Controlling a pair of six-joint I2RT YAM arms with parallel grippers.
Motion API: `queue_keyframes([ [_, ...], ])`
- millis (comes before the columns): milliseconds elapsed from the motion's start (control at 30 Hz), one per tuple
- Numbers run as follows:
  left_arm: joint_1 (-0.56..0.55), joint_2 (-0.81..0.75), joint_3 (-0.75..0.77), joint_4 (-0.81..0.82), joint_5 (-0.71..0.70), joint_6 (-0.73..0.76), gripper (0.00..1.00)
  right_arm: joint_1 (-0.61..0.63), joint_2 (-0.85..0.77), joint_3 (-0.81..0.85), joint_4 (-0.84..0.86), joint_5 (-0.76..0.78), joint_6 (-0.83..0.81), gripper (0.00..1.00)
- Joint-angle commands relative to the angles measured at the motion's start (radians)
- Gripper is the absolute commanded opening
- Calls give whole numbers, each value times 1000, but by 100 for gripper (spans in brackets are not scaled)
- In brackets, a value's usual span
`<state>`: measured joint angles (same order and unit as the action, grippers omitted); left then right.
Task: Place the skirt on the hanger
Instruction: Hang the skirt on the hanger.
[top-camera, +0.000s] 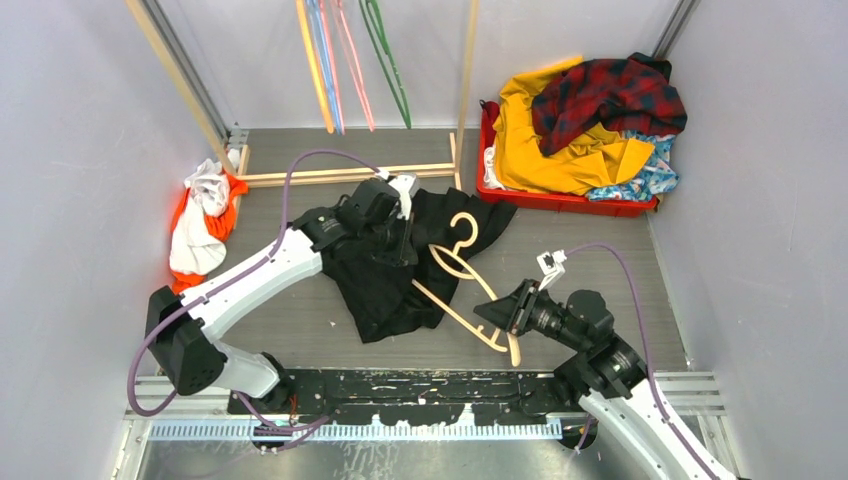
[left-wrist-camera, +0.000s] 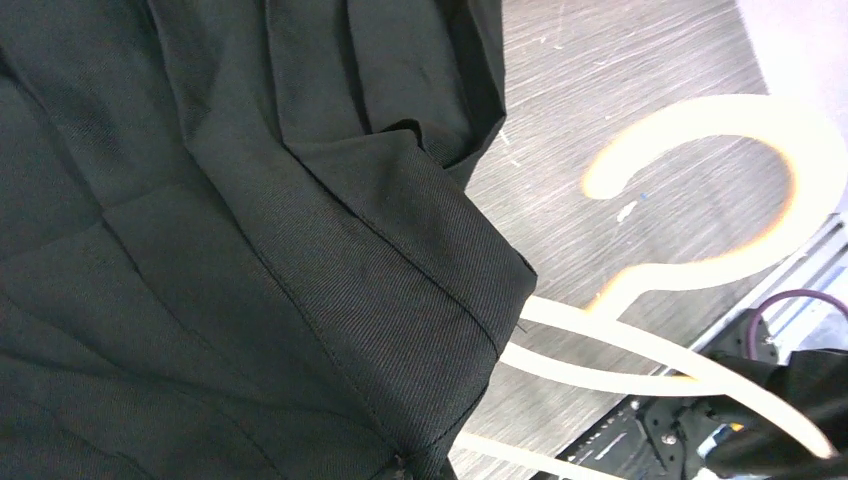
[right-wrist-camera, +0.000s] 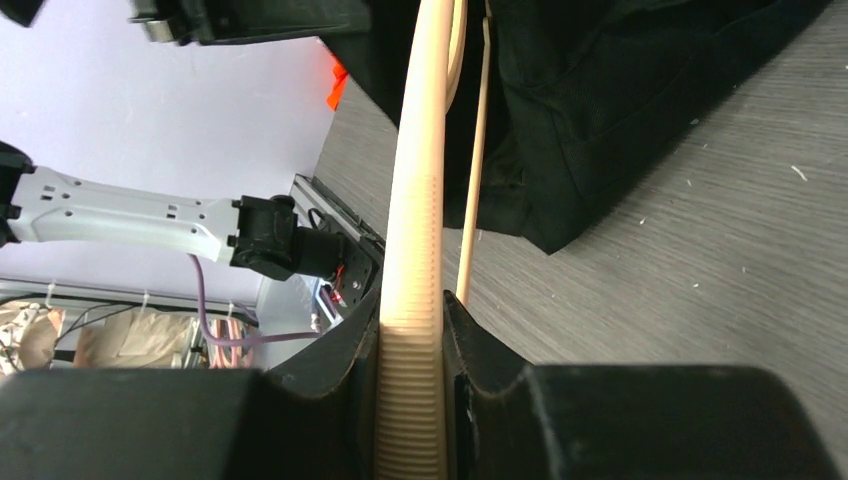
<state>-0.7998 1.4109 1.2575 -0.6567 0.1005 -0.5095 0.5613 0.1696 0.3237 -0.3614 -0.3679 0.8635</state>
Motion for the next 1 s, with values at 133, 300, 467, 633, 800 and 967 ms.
queue_keyframes([
  [133, -8, -50, 187, -57, 99, -38, 0, 66, 222, -11, 404, 86, -121, 2],
  [300, -11, -24, 287, -95, 143, -58, 0, 281, 355, -26, 601, 332, -270, 2],
  [467, -20, -33, 352, -141, 151, -79, 0, 403, 510, -75, 930, 490, -393, 2],
  [633, -22, -63, 381, -164, 139, -91, 0, 433, 638, -78, 1249, 521, -459, 2],
  [800, -22, -88, 413, -217, 99, -86, 0, 444, 704, -20, 1385, 513, -487, 2],
  [967, -21, -92, 454, -238, 99, -84, 1, 448, 761, 32, 1511, 475, -502, 2],
])
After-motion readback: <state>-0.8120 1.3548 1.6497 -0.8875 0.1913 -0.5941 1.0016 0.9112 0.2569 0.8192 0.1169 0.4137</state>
